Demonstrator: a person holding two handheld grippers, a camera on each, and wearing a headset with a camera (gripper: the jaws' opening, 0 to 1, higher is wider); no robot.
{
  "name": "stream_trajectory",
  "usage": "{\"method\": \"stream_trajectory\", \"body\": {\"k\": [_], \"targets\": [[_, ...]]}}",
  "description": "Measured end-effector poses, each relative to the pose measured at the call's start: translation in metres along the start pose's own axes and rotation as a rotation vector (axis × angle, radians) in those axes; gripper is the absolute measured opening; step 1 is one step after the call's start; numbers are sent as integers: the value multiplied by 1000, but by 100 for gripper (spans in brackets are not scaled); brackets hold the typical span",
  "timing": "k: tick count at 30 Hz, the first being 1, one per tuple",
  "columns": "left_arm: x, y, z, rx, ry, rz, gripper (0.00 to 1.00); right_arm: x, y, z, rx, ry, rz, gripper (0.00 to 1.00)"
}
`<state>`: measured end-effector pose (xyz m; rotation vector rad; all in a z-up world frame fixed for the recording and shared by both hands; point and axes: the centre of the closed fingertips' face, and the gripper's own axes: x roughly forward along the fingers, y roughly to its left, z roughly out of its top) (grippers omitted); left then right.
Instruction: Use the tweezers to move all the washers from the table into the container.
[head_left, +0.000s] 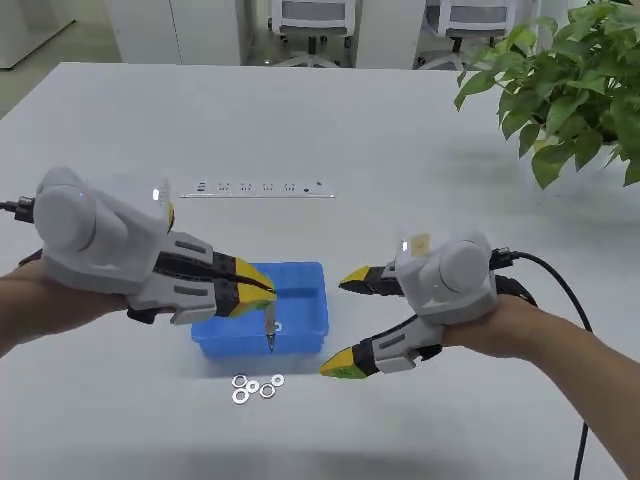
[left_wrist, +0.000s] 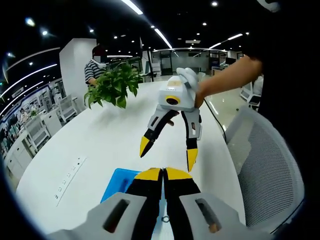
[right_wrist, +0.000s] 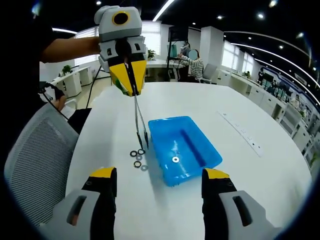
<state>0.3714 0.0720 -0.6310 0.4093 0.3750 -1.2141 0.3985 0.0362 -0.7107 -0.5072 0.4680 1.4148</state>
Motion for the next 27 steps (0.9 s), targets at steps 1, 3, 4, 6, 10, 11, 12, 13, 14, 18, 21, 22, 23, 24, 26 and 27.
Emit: {"method": "stream_trajectory", "body": {"k": [1, 3, 4, 6, 10, 11, 12, 13, 14, 18, 21, 22, 23, 24, 26, 27], "targets": [[0, -1, -1, 1, 3, 0, 5, 0, 1, 0, 1, -1, 1, 71], [1, -3, -3, 8, 8, 0, 5, -1, 4, 0, 0, 0, 1, 72], [1, -3, -4, 8, 9, 0, 5, -1, 4, 0, 0, -2, 0, 73], [1, -5, -6, 1, 8, -2, 5, 0, 6, -1, -1, 1, 2, 73], [3, -8, -10, -3, 11, -5, 5, 1, 8, -3, 0, 2, 6, 73], [3, -8, -11, -3, 12, -6, 5, 1, 8, -3, 0, 4, 5, 73], [4, -9, -13, -4, 13, -8, 5, 1, 9, -3, -1, 5, 5, 73], [4, -10, -13, -5, 13, -9, 5, 1, 10, -3, -2, 3, 5, 73], [5, -11, -14, -5, 14, -11, 5, 2, 10, -3, 0, 2, 5, 73], [7, -14, -20, -7, 19, -17, 5, 3, 12, -3, -1, 5, 9, 73], [9, -17, -23, -6, 20, -22, 5, 4, 14, -4, 3, 4, 13, 73], [10, -17, -24, -5, 21, -23, 5, 4, 15, -4, 4, 3, 13, 73], [11, -18, -25, -6, 24, -26, 5, 5, 16, -4, 5, 4, 14, 72], [12, -18, -27, -6, 26, -27, 5, 5, 16, -5, 5, 5, 15, 72], [13, -19, -28, -9, 27, -32, 5, 5, 17, -6, 6, 7, 18, 72], [14, -20, -30, -12, 30, -37, 5, 6, 17, -6, 7, 7, 19, 72]]}}
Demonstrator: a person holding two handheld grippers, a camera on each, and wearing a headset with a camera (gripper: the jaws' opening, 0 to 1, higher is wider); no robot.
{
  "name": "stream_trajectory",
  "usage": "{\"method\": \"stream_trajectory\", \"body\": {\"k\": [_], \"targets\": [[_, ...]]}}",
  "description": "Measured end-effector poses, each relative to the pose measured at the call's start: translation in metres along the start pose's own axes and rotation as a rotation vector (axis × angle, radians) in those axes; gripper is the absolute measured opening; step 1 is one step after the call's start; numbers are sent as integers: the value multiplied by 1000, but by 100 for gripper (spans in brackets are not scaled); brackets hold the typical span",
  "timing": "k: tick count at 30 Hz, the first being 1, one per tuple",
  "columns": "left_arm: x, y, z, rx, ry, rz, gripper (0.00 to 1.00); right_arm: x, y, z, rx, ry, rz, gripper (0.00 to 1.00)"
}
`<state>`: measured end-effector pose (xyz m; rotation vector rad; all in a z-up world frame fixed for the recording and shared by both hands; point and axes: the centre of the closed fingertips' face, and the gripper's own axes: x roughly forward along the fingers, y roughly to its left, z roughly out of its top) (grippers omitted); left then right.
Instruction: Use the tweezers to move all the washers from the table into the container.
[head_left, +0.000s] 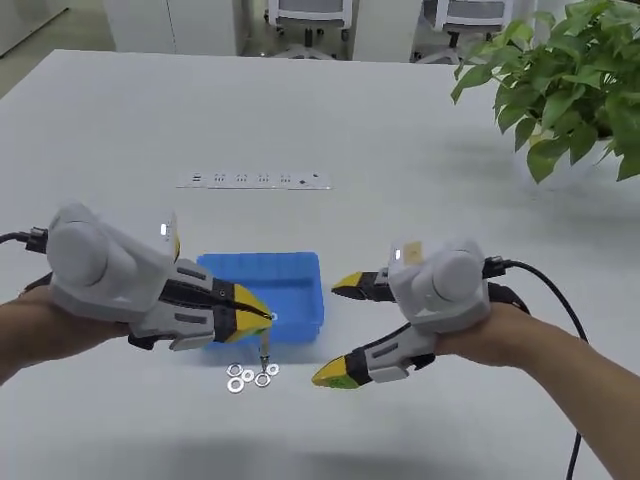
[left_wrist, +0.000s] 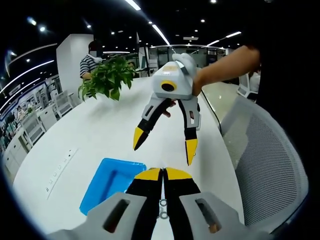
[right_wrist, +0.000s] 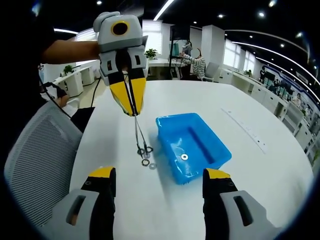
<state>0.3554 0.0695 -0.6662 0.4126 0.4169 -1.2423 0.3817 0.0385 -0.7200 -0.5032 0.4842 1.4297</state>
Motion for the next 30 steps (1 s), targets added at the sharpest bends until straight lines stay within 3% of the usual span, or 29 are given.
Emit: {"method": "stream_trajectory", "body": {"k": [12, 30], "targets": [[10, -5, -10, -8, 13, -27, 5, 3, 5, -9, 0, 18, 15, 71], [11, -3, -17, -24, 7, -19, 5, 14, 16, -10, -3, 26, 52, 69]]}}
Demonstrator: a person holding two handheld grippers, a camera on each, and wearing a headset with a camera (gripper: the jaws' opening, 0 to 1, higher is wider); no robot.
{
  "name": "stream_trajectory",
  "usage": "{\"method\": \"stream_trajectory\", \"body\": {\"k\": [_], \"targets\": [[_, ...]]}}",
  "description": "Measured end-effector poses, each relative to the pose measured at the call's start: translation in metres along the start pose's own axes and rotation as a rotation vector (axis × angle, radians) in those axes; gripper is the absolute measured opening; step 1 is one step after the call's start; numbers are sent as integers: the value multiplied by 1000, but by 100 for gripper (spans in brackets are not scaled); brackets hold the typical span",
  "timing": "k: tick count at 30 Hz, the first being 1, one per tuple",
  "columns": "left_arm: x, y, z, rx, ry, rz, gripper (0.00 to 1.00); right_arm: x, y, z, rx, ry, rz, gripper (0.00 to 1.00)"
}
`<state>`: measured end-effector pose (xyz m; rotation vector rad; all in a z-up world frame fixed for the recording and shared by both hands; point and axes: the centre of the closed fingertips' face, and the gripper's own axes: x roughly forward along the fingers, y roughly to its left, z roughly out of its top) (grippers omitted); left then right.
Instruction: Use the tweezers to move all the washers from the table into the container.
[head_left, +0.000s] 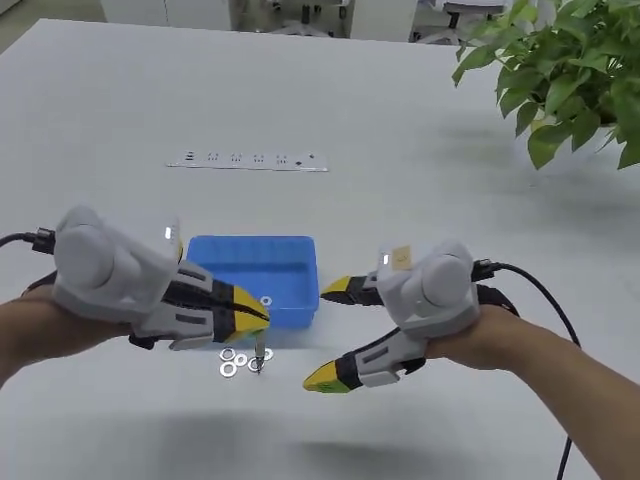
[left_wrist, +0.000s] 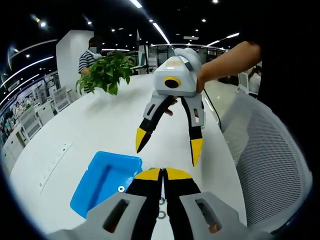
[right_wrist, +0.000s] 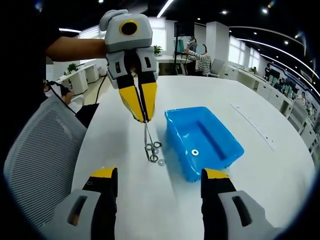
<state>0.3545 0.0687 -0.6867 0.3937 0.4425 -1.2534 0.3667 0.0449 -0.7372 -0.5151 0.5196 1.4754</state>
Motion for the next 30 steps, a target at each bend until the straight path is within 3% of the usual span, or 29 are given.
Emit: {"method": "stream_trajectory", "body": {"k": [12, 23, 30], "targets": [[1, -1, 0, 0, 15, -14, 5, 20, 7, 11, -69, -10, 65, 51], [2, 0, -1, -21, 28, -10, 5, 37, 8, 13, -122, 17, 103, 33], [3, -1, -1, -18, 36, -21, 5, 46, 13, 12, -147, 32, 138, 28]]}}
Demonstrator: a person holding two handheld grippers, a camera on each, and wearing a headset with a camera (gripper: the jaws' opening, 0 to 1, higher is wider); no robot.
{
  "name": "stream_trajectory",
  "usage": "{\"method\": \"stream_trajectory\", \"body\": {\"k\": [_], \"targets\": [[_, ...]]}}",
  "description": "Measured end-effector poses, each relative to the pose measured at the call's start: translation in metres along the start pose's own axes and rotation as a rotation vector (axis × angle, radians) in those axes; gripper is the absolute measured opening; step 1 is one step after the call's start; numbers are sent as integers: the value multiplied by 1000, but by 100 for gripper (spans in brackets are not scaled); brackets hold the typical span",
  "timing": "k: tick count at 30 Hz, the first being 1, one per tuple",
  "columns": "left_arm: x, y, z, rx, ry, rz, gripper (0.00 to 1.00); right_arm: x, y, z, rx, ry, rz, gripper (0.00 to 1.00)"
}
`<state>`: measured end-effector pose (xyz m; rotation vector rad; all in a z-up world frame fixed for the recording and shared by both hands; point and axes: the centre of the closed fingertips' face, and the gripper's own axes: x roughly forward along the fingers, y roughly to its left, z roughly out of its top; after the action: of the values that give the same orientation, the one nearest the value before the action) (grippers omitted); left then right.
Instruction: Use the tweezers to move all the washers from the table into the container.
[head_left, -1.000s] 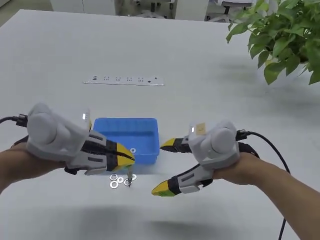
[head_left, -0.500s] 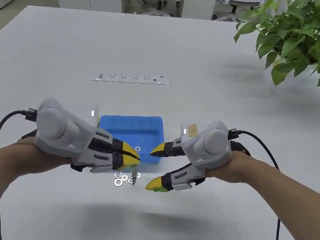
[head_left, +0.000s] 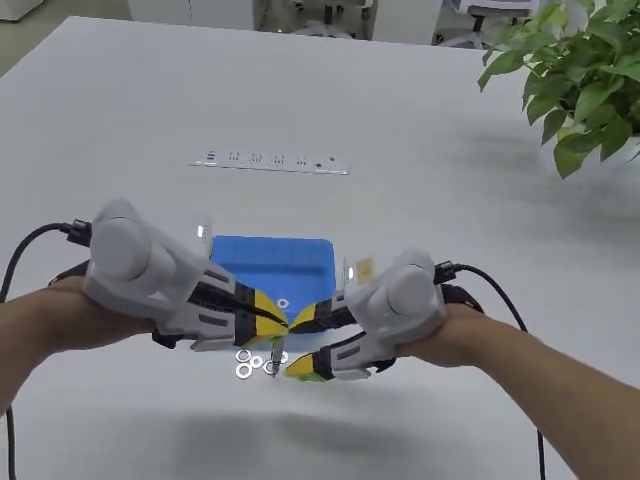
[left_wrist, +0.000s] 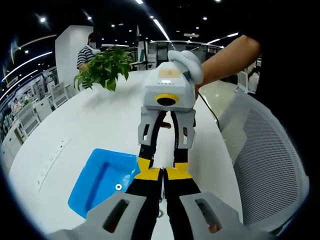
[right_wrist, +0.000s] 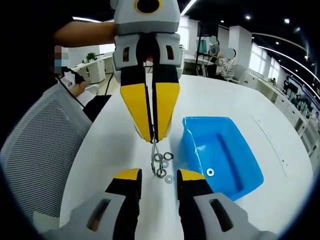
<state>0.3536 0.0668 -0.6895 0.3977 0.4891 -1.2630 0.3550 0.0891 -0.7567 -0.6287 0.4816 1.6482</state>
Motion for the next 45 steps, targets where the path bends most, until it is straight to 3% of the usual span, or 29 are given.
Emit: {"method": "stream_trajectory", "body": {"k": [3, 25, 45], "targets": [[0, 0, 0, 1, 1, -1, 5, 4, -1, -4, -25, 30, 2, 25], [-1, 0, -3, 7, 20, -10, 5, 23, 6, 0, -75, 39, 70, 12], [0, -1, -5, 3, 31, -12, 6, 23, 6, -3, -80, 42, 65, 8]]}}
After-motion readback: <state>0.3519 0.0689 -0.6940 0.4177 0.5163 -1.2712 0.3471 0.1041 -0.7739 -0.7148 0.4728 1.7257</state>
